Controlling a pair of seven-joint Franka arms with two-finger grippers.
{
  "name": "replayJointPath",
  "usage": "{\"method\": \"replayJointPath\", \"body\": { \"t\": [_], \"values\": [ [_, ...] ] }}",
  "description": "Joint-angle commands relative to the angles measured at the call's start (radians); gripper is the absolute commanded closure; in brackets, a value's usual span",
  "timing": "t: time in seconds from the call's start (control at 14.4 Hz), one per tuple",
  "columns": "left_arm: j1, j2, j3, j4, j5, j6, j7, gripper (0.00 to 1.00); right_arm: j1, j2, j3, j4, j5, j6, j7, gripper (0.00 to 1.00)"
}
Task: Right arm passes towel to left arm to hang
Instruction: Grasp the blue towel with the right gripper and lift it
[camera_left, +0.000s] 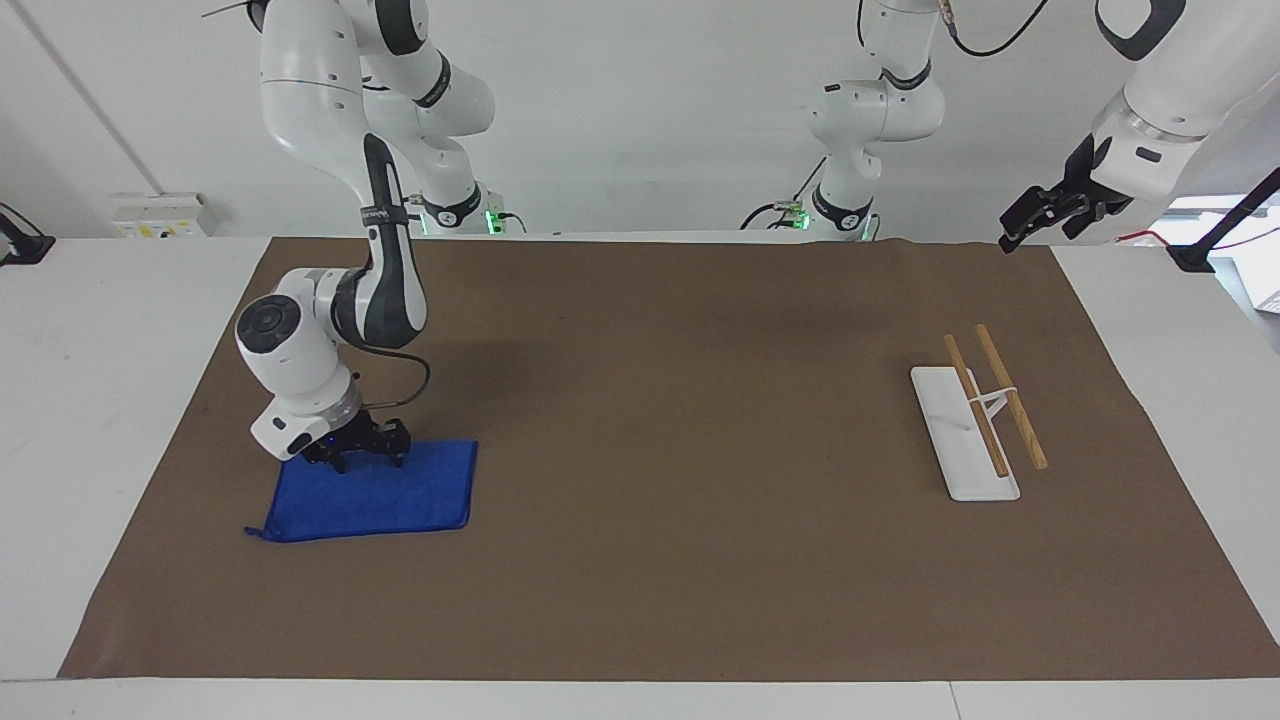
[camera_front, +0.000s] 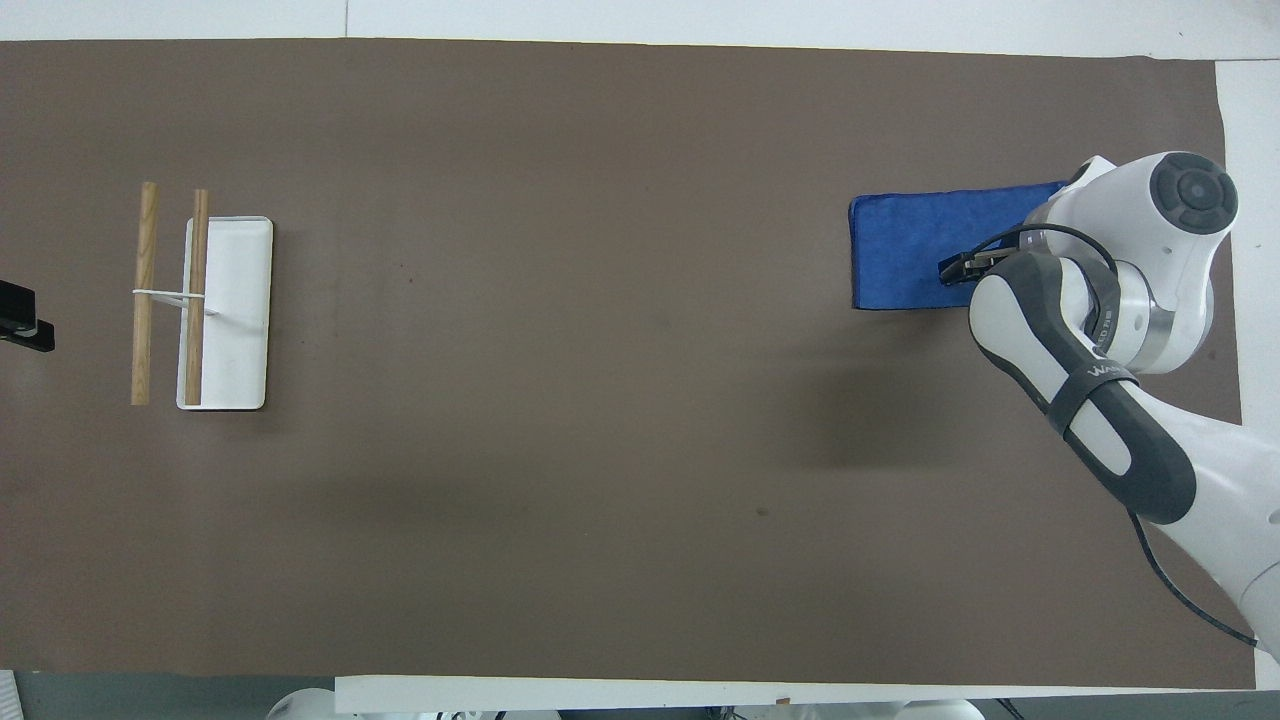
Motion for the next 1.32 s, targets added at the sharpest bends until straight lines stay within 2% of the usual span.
{"method": "replayJointPath", "body": {
  "t": [0.0, 0.07, 0.14, 0.28, 0.42, 0.55, 0.69, 0.83, 0.97, 1.18, 1.25],
  "values": [
    [0.003, -0.012, -0.003, -0.012, 0.015, 0.017, 0.003, 0.00, -0.012, 0.008, 0.007, 0.005, -0.006, 0.007, -0.021, 0.35],
    [-0.005, -0.011, -0.003, -0.010, 0.015, 0.020, 0.000, 0.00, -0.012, 0.006, 0.008, 0.002, -0.006, 0.007, -0.021, 0.42],
    [-0.008, -0.011, -0.004, -0.010, 0.015, 0.022, 0.000, 0.00, -0.014, 0.006, 0.008, 0.002, -0.004, 0.007, -0.021, 0.54],
    [-0.008, -0.011, -0.004, -0.010, 0.015, 0.026, 0.000, 0.00, -0.011, 0.006, 0.008, 0.002, -0.004, 0.004, -0.021, 0.84],
    [0.003, -0.011, -0.003, -0.010, 0.015, 0.032, 0.000, 0.00, -0.006, 0.006, 0.008, 0.012, -0.004, -0.010, -0.024, 0.98],
    [0.006, -0.014, -0.001, -0.016, 0.015, 0.022, 0.001, 0.00, -0.001, -0.003, 0.011, 0.046, -0.004, -0.059, -0.024, 1.00],
    [0.006, -0.014, -0.001, -0.016, 0.015, 0.022, 0.001, 0.00, -0.001, -0.021, 0.065, 0.153, 0.017, -0.233, -0.005, 1.00],
    [0.006, -0.012, -0.001, -0.015, 0.014, 0.019, -0.005, 0.00, 0.000, -0.024, 0.103, 0.268, 0.089, -0.396, 0.095, 1.00],
    [0.000, -0.020, -0.004, -0.013, 0.014, 0.020, -0.032, 0.00, 0.002, -0.047, 0.154, 0.287, 0.167, -0.430, 0.228, 1.00],
    [-0.061, -0.037, -0.030, -0.054, 0.006, 0.057, -0.288, 0.00, 0.003, -0.070, 0.259, 0.285, 0.324, -0.435, 0.496, 1.00],
    [-0.089, -0.044, -0.030, -0.094, -0.005, 0.112, -0.364, 0.00, 0.003, -0.070, 0.302, 0.285, 0.382, -0.430, 0.605, 1.00]
  ]
}}
